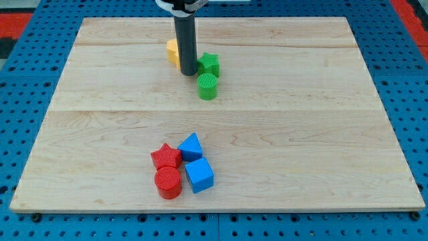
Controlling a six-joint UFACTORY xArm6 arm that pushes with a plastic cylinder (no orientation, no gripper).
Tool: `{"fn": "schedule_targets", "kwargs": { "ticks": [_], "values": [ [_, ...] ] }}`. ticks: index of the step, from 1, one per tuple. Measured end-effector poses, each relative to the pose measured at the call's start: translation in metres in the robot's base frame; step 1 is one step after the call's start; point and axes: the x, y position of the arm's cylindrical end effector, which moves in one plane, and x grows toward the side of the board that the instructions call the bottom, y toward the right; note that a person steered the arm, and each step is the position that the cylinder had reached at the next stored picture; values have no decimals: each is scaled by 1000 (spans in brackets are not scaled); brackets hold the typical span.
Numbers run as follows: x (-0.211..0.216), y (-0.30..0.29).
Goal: Keep yellow hexagon horizontally right to yellow heart
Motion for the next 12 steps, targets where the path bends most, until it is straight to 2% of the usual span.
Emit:
{"fn": "schedule_targets", "kwargs": {
  "ticks": [3,6,7,10,12],
  "values": [
    [-35,-9],
    [-39,-95],
    [-57,-111],
    [-124,-32],
    [-135,-2]
  ]
}}
